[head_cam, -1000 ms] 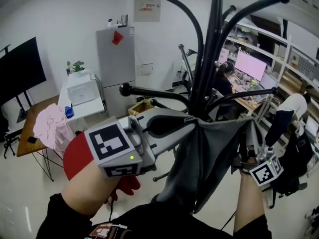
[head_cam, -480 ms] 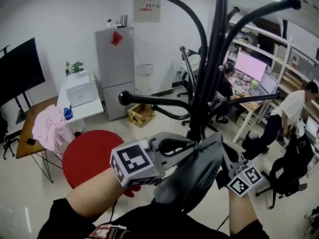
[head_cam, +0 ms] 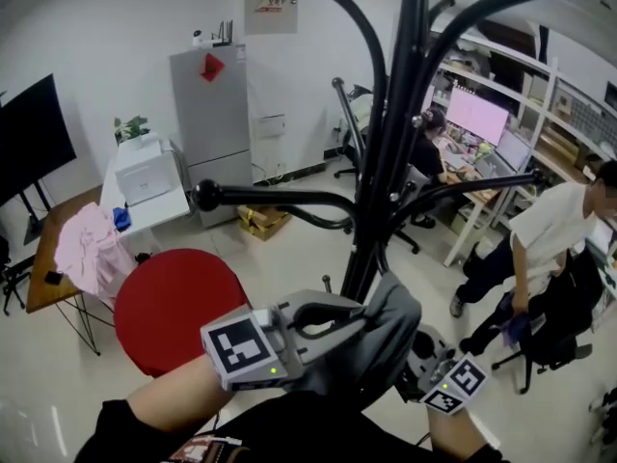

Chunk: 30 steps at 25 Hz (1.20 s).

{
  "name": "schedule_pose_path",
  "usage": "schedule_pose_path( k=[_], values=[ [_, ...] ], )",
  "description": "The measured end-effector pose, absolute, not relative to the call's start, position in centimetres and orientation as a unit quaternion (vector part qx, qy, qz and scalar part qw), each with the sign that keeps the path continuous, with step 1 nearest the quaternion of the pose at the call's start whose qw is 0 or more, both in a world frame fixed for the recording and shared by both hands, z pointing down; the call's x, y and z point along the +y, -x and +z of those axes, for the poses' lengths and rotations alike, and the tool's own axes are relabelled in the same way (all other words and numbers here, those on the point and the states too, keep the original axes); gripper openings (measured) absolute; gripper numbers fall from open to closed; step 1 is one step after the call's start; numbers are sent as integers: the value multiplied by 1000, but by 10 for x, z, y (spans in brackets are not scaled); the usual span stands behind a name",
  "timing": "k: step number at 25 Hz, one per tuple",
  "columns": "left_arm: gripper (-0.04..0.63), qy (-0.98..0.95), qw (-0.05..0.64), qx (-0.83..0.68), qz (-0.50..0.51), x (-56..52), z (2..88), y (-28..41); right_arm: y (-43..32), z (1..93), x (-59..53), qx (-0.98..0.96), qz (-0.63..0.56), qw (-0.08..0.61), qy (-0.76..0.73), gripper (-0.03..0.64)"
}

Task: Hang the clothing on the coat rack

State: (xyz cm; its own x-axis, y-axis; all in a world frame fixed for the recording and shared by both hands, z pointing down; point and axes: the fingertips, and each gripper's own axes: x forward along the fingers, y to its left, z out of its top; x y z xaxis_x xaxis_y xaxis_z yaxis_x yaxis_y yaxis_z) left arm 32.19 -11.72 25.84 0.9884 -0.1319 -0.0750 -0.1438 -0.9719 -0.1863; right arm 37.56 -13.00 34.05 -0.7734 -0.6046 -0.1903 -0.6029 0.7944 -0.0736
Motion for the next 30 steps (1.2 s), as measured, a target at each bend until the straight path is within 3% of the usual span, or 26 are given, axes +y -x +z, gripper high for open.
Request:
schedule_pose_path(
  k=[14, 21, 30],
  values=[
    [17, 992, -17, 66, 108, -107, 260, -304, -378, 339, -113, 944, -18, 126, 306, 6],
    [17, 990, -8, 66, 125, -104, 254, -290, -397, 335, -117, 931, -26, 148, 334, 20],
    [17, 985, -51, 64, 153, -100, 264, -265, -418, 345, -110, 923, -31, 153, 351, 32]
  ],
)
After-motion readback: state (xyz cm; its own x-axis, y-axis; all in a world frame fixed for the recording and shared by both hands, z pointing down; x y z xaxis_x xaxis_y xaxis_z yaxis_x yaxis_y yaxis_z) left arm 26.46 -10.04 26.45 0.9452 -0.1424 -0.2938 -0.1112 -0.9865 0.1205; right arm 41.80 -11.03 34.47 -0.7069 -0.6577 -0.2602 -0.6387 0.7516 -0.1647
